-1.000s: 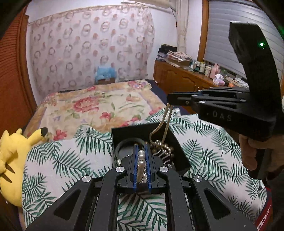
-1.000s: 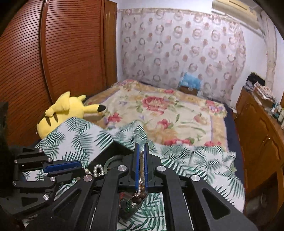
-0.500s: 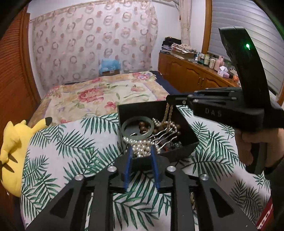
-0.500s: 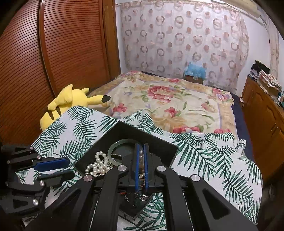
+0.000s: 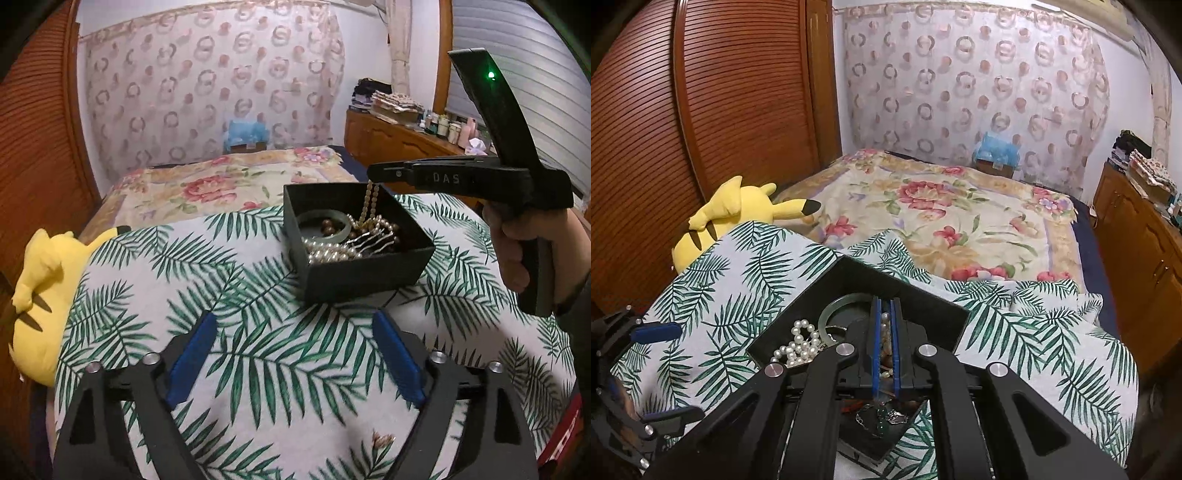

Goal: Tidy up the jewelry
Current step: 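Move both grippers back toward the small gold ring on the cloth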

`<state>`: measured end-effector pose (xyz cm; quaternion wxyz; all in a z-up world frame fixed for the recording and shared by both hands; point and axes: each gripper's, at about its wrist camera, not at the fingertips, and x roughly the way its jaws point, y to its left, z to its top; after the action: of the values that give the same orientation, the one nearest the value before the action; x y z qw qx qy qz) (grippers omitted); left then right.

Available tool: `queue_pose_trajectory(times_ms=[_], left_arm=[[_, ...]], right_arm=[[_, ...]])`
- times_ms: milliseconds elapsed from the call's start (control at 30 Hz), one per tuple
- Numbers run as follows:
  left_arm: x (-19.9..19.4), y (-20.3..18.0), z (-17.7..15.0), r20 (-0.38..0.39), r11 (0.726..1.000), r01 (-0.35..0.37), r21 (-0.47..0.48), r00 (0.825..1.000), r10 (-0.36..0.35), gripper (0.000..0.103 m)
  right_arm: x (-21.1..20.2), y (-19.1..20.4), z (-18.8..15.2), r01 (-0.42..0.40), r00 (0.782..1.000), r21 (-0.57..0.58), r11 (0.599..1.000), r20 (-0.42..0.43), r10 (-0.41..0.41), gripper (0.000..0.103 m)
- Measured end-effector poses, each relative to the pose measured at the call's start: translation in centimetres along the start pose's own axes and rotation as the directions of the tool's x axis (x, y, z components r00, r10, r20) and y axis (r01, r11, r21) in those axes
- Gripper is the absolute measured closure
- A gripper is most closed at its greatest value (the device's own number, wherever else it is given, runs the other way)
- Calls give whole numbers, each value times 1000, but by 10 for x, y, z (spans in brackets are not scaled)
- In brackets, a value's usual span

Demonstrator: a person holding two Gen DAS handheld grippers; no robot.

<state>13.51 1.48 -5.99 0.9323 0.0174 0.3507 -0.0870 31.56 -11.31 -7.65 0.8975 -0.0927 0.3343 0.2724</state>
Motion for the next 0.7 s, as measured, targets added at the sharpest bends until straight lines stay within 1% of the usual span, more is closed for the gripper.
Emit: queue_pose_trajectory(times_ms=[100,167,200,233,333,500,700], left_arm=[[-2,2,-6,-5,1000,-4,0,1000,4,16],[-3,2,-9,-7,1000,-2,-3,1000,2,14],[-4,1,-11,-7,1000,-1,-4,1000,1,13],[-5,1,-12,-7,1000,-1,-4,1000,1,12],[-6,0,-18,-12,1000,-14,-3,1000,14,11],[-9,2,-28,-23,1000,-6,-20,1000,5,11],[-12,1,-40,-40,999,2,-39,999,-4,11]], right_arm=[[-1,1,-3,5,1000,0,1000,-4,-5,96],[-4,2,-7,3,1000,-1,1000,-1,-3,87],[-6,1,-9,4,1000,-1,1000,2,-4,77],[-9,1,-11,4,1000,0,1000,6,-4,71],[-20,0,-20,-8,1000,2,1000,14,8,70],[-48,10,-39,-13,999,-37,999,34,14,70],[-73,27,-72,-66,997,-71,995,37,69,70]])
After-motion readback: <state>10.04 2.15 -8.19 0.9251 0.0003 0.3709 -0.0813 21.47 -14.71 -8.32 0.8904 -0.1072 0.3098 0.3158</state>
